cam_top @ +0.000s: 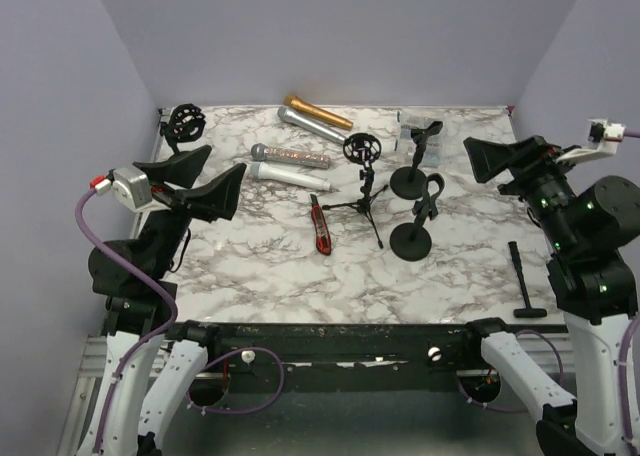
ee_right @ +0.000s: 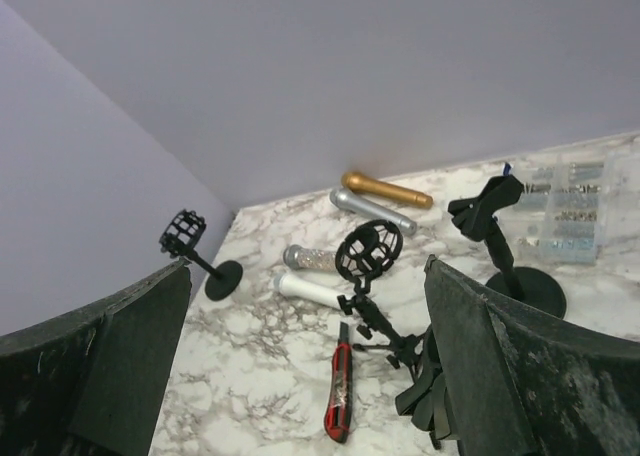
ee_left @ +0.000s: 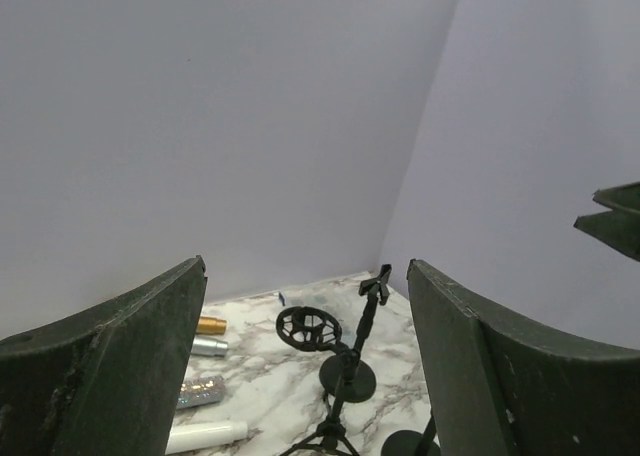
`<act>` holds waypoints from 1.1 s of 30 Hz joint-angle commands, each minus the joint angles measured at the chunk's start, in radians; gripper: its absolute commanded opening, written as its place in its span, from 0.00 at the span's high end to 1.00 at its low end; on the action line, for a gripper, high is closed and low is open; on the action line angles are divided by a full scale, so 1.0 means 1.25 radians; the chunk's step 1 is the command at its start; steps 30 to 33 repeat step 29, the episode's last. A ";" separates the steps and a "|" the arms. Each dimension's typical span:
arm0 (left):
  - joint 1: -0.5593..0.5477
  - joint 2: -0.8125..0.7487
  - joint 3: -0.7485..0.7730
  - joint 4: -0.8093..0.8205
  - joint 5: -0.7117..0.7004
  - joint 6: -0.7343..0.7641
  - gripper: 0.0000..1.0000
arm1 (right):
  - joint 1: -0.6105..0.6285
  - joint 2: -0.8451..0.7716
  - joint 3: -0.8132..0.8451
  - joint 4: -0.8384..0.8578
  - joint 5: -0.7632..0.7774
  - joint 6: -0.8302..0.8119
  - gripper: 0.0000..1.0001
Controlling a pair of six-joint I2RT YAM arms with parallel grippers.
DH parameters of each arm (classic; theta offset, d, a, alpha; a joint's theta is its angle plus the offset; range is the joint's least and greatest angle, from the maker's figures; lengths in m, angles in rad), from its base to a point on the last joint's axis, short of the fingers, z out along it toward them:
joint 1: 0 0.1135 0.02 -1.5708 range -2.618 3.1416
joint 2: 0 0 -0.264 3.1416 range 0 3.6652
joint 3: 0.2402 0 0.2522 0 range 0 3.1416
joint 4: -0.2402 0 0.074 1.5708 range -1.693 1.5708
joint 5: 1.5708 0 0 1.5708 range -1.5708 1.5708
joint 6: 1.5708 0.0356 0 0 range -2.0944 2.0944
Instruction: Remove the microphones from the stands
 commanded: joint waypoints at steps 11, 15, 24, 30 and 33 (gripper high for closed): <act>-0.016 -0.173 -0.117 0.204 0.125 0.030 0.19 | 0.002 -0.311 -0.178 0.126 0.241 -0.020 0.00; -0.014 -0.216 -0.151 0.226 0.063 0.062 0.18 | 0.002 -0.353 -0.203 0.123 0.310 -0.044 0.00; -0.014 -0.208 -0.160 0.201 0.006 0.071 0.18 | 0.003 -0.356 -0.191 0.103 0.327 -0.084 0.00; -0.014 -0.206 -0.159 0.196 0.002 0.076 0.18 | 0.002 -0.341 -0.199 0.120 0.278 -0.102 0.00; -0.014 -0.206 -0.159 0.196 0.002 0.076 0.18 | 0.002 -0.341 -0.199 0.120 0.278 -0.102 0.00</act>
